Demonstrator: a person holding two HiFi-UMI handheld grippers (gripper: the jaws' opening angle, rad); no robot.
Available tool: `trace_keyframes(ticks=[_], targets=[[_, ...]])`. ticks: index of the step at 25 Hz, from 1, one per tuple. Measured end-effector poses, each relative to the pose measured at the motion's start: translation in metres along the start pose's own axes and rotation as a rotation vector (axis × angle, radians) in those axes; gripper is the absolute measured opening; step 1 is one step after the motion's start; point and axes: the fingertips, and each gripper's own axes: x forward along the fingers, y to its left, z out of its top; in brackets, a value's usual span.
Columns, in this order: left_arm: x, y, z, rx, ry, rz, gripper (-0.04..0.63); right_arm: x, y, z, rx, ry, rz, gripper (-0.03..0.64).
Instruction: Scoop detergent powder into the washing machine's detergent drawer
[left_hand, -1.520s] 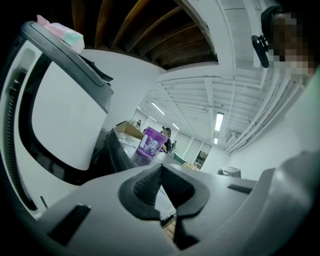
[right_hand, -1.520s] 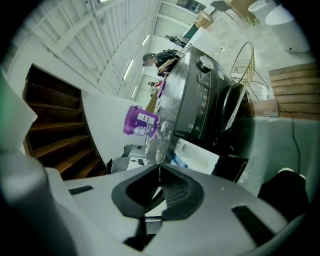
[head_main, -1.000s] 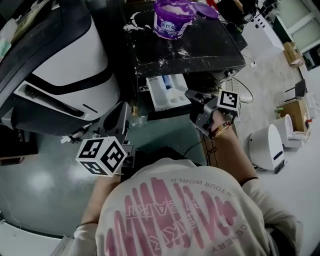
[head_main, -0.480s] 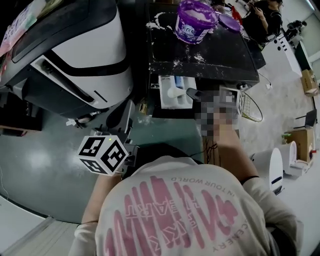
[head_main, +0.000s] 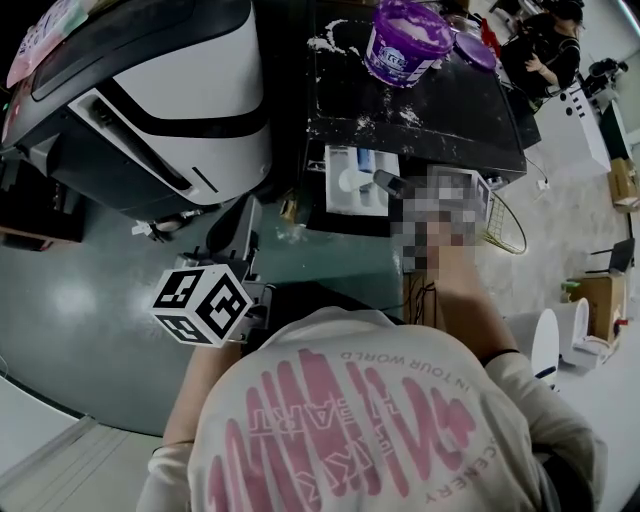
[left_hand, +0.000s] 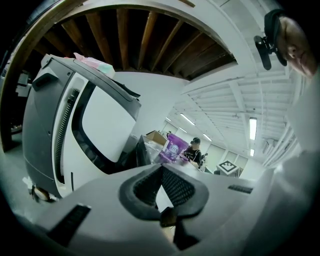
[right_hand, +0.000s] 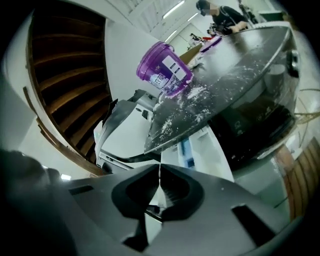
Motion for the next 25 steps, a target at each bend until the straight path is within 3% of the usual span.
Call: trace_keyframes(ticks=[14, 25], targets=[[0.014, 0.004, 0.002, -0.006, 0.01, -0.023, 0.003, 0.006, 0.006, -0.007, -0.302, 0.102, -0.13, 0.005], [0.02, 0.009, 0.007, -0.011, 0.012, -0.032, 0.003, 0.018, 0.009, -0.017, -0.462, 0.181, -0.162, 0.003]])
